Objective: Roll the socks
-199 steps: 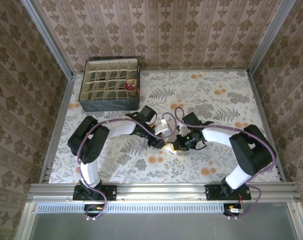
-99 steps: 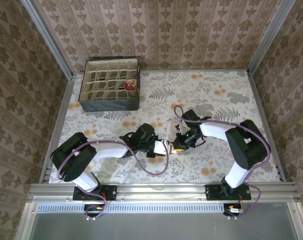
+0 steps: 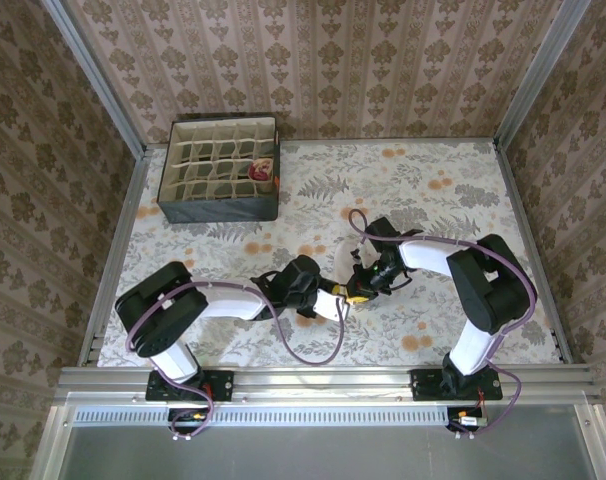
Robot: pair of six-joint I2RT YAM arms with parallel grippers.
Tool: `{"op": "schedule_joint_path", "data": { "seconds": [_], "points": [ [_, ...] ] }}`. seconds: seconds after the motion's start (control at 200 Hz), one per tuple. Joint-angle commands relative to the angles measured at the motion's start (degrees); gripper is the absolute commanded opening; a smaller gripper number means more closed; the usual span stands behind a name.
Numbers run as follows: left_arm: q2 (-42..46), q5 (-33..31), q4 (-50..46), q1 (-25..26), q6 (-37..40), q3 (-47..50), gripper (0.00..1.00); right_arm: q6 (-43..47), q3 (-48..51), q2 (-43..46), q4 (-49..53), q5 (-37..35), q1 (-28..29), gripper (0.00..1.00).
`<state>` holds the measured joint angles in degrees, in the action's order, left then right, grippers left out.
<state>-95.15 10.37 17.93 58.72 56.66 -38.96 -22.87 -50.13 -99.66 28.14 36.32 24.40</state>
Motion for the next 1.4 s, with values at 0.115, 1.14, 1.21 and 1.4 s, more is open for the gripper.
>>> {"op": "schedule_joint_path", "data": {
  "seconds": [0.115,1.14,1.21,1.4],
  "points": [
    [-4.4,-3.3,-5.0,0.7,2.8,-4.0,0.37,1.4,2.3,-5.4,7.6,-7.4,0.3,0.00],
    [-11.5,14.3,-42.7,-2.3,2.7,-20.8,0.00,5.6,0.0,10.3,13.4,-1.2,-10.9,0.36],
    [-13.3,16.8,-47.2,-2.6,2.7,-23.9,0.00,4.8,1.7,12.7,10.6,-1.8,-10.9,0.34],
    [-17.3,23.9,-54.5,-4.7,0.6,-30.4,0.00,-1.6,11.2,18.3,-5.8,3.1,-10.6,0.25]
  ]
}}
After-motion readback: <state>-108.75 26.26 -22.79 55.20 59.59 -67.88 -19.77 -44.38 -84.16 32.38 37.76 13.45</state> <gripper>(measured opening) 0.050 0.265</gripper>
